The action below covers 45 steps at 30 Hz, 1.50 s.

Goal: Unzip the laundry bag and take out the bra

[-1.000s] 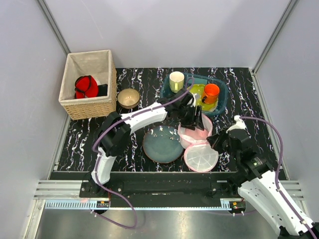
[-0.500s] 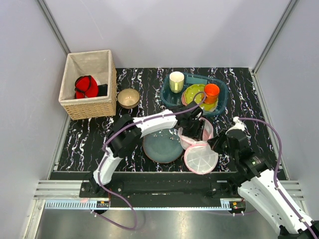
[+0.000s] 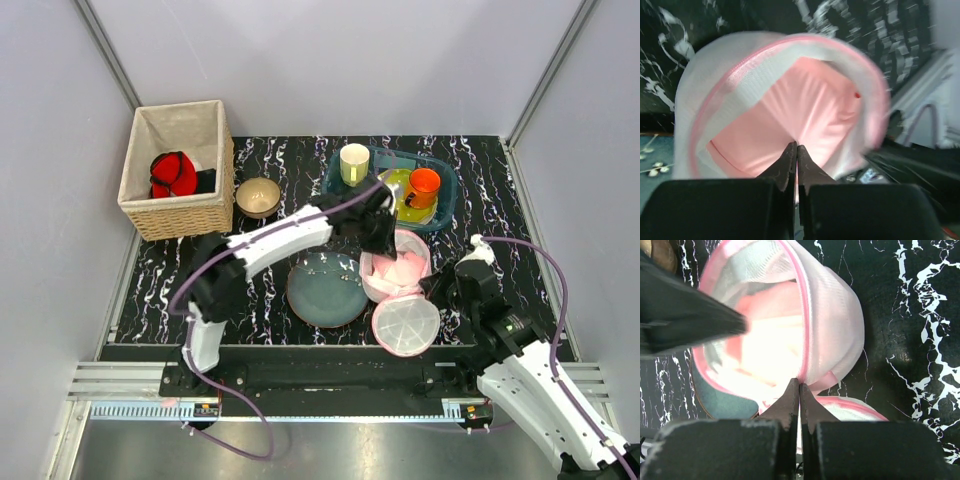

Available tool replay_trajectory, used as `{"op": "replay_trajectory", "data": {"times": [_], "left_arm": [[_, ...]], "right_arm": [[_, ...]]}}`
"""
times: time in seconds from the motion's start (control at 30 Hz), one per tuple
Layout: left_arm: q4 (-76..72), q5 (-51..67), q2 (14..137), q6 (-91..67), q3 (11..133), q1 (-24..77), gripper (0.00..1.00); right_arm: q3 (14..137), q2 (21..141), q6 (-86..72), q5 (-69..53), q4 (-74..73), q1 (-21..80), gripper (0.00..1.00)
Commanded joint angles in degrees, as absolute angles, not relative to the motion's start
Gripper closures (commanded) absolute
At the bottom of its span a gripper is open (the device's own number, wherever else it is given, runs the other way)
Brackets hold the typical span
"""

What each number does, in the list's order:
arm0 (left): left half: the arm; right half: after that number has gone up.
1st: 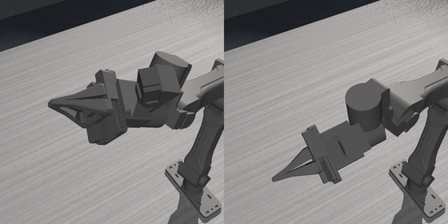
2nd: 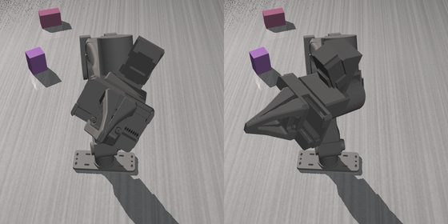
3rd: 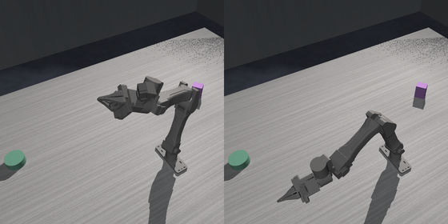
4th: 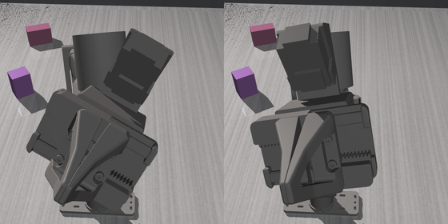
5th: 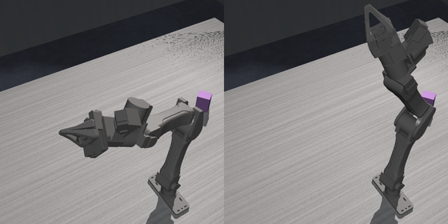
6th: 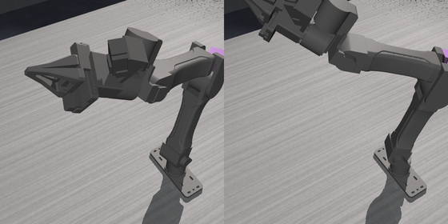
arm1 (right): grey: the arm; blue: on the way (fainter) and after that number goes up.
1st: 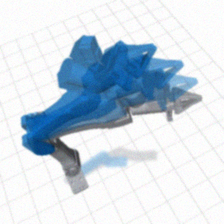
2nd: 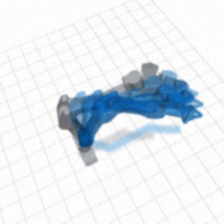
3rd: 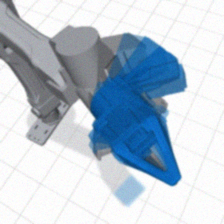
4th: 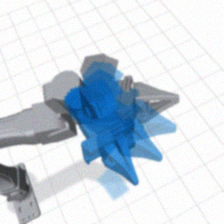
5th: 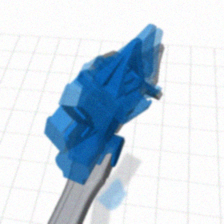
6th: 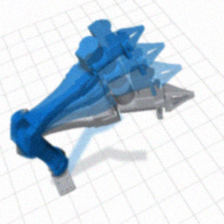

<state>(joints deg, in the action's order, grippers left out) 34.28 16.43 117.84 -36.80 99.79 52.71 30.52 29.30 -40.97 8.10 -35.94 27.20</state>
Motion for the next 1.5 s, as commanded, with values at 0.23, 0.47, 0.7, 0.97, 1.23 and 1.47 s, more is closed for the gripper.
{"op": "replay_trajectory", "data": {"times": [0.23,0.47,0.7,0.97,1.23,1.47], "left_arm": [[22.5,29.4,99.5,-38.8,96.0,47.8,1.00],[19.9,32.3,97.7,-40.8,95.0,45.9,1.00],[12.9,38.0,94.0,-46.0,94.9,38.5,1.00],[7.8,41.9,91.7,-50.9,98.9,30.9,1.00],[16.8,41.4,91.0,-47.9,111.1,18.5,1.00],[23.5,36.8,86.7,-45.4,112.5,0.9,1.00]], "right_arm": [[31.6,32.4,-41.9,10.7,-33.5,27.1,1.00],[31.4,32.4,-41.8,10.3,-33.0,27.1,1.00],[31.1,32.1,-41.8,10.4,-33.0,27.1,1.00],[31.0,32.4,-41.7,10.1,-32.9,27.1,1.00],[31.1,33.1,-41.4,9.8,-32.5,27.1,1.00],[31.0,34.0,-40.8,9.6,-31.7,27.2,1.00]]}}
